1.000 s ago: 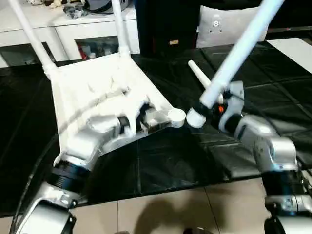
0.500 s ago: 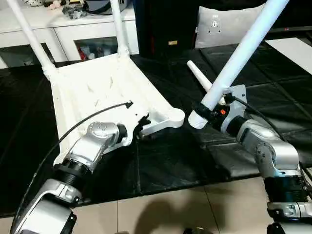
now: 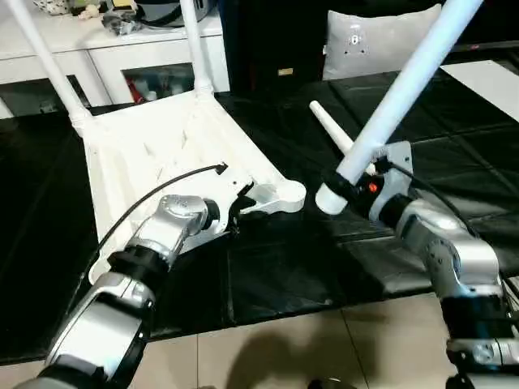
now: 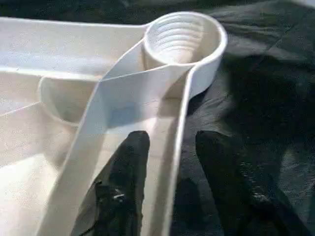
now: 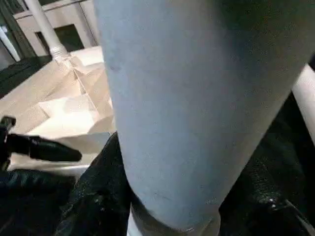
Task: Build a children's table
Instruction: Insert table leg to table base
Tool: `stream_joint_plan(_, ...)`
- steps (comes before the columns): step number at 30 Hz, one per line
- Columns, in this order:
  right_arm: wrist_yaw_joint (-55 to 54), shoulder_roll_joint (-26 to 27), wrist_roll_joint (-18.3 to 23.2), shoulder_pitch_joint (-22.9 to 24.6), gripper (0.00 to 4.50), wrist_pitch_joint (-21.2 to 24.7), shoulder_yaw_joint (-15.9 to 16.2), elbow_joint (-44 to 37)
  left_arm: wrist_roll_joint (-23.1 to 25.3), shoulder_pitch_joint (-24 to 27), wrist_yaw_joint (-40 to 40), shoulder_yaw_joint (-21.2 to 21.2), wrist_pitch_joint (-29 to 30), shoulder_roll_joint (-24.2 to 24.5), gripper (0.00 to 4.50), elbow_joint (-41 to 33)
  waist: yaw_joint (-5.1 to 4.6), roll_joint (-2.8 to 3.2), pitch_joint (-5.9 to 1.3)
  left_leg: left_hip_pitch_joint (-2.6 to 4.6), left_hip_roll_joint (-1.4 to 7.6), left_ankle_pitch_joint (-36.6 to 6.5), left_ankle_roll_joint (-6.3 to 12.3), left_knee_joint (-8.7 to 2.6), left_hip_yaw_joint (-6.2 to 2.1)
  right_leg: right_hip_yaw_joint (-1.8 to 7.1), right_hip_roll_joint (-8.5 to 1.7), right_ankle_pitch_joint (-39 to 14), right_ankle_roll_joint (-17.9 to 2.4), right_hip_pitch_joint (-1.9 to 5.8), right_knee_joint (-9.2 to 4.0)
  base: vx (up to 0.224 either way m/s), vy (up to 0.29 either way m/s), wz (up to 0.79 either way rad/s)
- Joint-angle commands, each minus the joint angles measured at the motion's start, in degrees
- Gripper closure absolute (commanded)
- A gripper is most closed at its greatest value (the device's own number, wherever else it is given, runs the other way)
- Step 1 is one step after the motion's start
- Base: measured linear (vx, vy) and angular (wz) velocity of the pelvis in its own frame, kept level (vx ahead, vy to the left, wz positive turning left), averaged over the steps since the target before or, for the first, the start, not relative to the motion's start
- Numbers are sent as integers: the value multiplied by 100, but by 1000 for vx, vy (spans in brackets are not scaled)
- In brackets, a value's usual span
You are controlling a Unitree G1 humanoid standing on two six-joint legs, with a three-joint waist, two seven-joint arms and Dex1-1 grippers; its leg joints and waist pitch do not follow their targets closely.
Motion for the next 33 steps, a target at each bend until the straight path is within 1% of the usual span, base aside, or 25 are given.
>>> stream_joint_plan(1, 24, -35, -7, -9, 259, -47, -12, -201, 78, -120, 15, 26, -60, 3, 283, 128, -24, -39, -462, -62, 26, -272, 538, -372, 85, 214, -246, -1890, -466, 499, -447, 0, 0, 0)
stream_joint_plan(3, 27, -51, -18, 14, 259, -53, 1, -212, 129, -158, -52, 10, -168, -18, 290, 282, -28, -35, -461, -62, 22, -254, 557, -369, 85, 213, -237, -1891, -455, 492, -455, 0, 0, 0)
stream_joint_plan(4, 27, -51, -18, 14, 259, -53, 1, -212, 129, -158, -52, 10, -168, -18, 296, 282, -24, -35, -465, -67, 27, -233, 561, -371, 78, 213, -245, -1858, -456, 503, -444, 0, 0, 0)
stream_joint_plan(7, 34, -57, -29, 21, 259, -55, 14, -210, 188, -178, -72, 3, -243, -30, 328, 379, -22, -32, -466, -66, 36, -214, 581, -372, 76, 215, -249, -1807, -488, 496, -440, 0, 0, 0)
stream_joint_plan(9, 70, -69, -52, 21, 259, -45, 59, -202, 351, -201, -44, -68, -408, -24, 331, 558, -26, -44, -459, -65, 28, -243, 588, -375, 78, 207, -241, -1862, -465, 495, -455, 0, 0, 0)
stream_joint_plan(10, 101, -79, -63, 17, 259, -38, 92, -199, 482, -219, -15, -133, -519, -9, 339, 676, -26, -38, -458, -60, 34, -274, 580, -377, 77, 210, -254, -1895, -458, 498, -456, 0, 0, 0)
stream_joint_plan(11, 101, -79, -63, 17, 259, -38, 92, -199, 482, -219, -15, -133, -519, -9, 352, 676, -26, -41, -456, -60, 26, -282, 590, -376, 79, 207, -242, -1922, -439, 491, -470, 0, 0, 0)
stream_joint_plan(12, 160, -106, -75, 18, 259, -18, 152, -225, 596, -233, -30, -185, -614, 12, 365, 781, -29, -53, -453, -64, 23, -320, 577, -378, 84, 206, -246, -1967, -415, 500, -470, 0, 0, 0)
stream_joint_plan(14, 162, -107, -75, 18, 259, -17, 154, -227, 597, -233, -33, -185, -616, 12, 376, 783, -32, -48, -448, -58, 35, -344, 570, -383, 81, 205, -254, -2033, -400, 492, -476, 0, 0, 0)
stream_joint_plan(16, 243, -146, -81, 17, 259, -13, 208, -262, 538, -214, -253, -162, -594, 33, 391, 743, -30, -61, -446, -65, 27, -384, 554, -384, 85, 204, -260, -2119, -391, 494, -482, 0, 0, 0)
stream_joint_plan(17, 307, -172, -72, 14, 259, -1, 239, -283, 488, -179, -488, -177, -567, 65, 413, 669, -29, -59, -446, -63, 30, -376, 558, -387, 83, 205, -262, -2110, -394, 491, -483, 0, 0, 0)
stream_joint_plan(19, 438, -221, -51, 12, 259, 3, 294, -330, 398, -97, -919, -226, -489, 129, 420, 495, -30, -57, -458, -71, 44, -292, 575, -385, 71, 220, -268, -1961, -429, 494, -454, 0, 0, 0)
stream_joint_plan(20, 494, -241, -41, 13, 259, 1, 316, -354, 359, -60, -1085, -243, -448, 152, 423, 418, -20, -53, -470, -73, 61, -180, 611, -386, 59, 236, -278, -1772, -492, 501, -422, 0, 0, 0)
stream_joint_plan(21, 529, -253, -38, 13, 259, -4, 329, -368, 352, -45, -1184, -239, -441, 157, 429, 397, -19, -54, -475, -74, 65, -117, 632, -382, 62, 245, -282, -1674, -533, 497, -409, 0, 0, 0)
stream_joint_plan(22, 626, -293, -21, 4, 259, -2, 357, -388, 364, -1, -1288, -263, -491, 193, 440, 324, -17, -61, -476, -74, 84, -40, 660, -381, 57, 253, -284, -1513, -628, 497, -385, 0, 0, 0)
stream_joint_plan(23, 626, -293, -21, 4, 259, -2, 357, -388, 364, -1, -1288, -263, -491, 193, 447, 324, -10, -51, -471, -67, 92, -27, 687, -378, 60, 259, -285, -1419, -706, 491, -367, 0, 0, 0)
stream_joint_plan(25, 714, -332, 2, -9, 259, 16, 381, -411, 374, 55, -1347, -275, -617, 230, 450, 242, 2, -48, -466, -61, 85, -107, 683, -382, 68, 254, -292, -1487, -735, 500, -374, 0, 0, 0)
stream_joint_plan(26, 920, -431, 54, -26, 259, 72, 452, -479, 386, 168, -1477, -283, -908, 295, 450, 135, 1, -34, -452, -57, 78, -193, 650, -390, 76, 251, -291, -1631, -708, 496, -396, 0, 0, 0)
stream_joint_plan(27, 937, -439, 59, -28, 259, 78, 458, -484, 387, 177, -1485, -284, -918, 302, 450, 124, 6, -38, -457, -56, 76, -241, 646, -391, 70, 245, -291, -1675, -688, 507, -404, 0, 0, 0)
stream_joint_plan(28, 1255, -591, 151, -53, 259, 184, 568, -578, 405, 344, -1638, -319, -1082, 423, 450, -77, 4, -54, -452, -57, 83, -301, 632, -400, 71, 251, -289, -1730, -655, 515, -399, 0, 0, 0)
stream_joint_plan(29, 1497, -703, 226, -72, 259, 269, 645, -642, 418, 463, -1748, -353, -1135, 514, 450, -232, 3, -100, -445, -60, 92, -323, 646, -404, 78, 261, -289, -1777, -612, 515, -406, 0, 0, 0)
stream_joint_plan(30, 1618, -755, 259, -79, 259, 312, 684, -668, 414, 519, -1835, -376, -1064, 557, 450, -335, 8, -84, -445, -62, 101, -321, 644, -409, 72, 266, -294, -1782, -613, 519, -383, 0, 0, 0)
stream_joint_plan(31, 2032, -948, 254, -59, 259, 280, 870, -772, 472, 699, -2150, -519, -1018, 711, 450, -663, 0, -139, -424, -53, 101, -449, 625, -413, 95, 260, -297, -2076, -524, 494, -433, 0, 0, 0)
stream_joint_plan(32, 2032, -948, 254, -59, 259, 280, 870, -772, 472, 699, -2150, -519, -1018, 711, 450, -663, 0, -139, -424, -53, 101, -449, 625, -413, 95, 260, -297, -2076, -524, 494, -433, 0, 0, 0)
stream_joint_plan(33, 2314, -1072, 291, -78, 259, 331, 974, -837, 557, 913, -2443, -694, -999, 892, 450, -1032, 13, -77, -419, -36, 126, -488, 575, -429, 80, 269, -311, -2219, -489, 472, -420, 0, 0, 0)
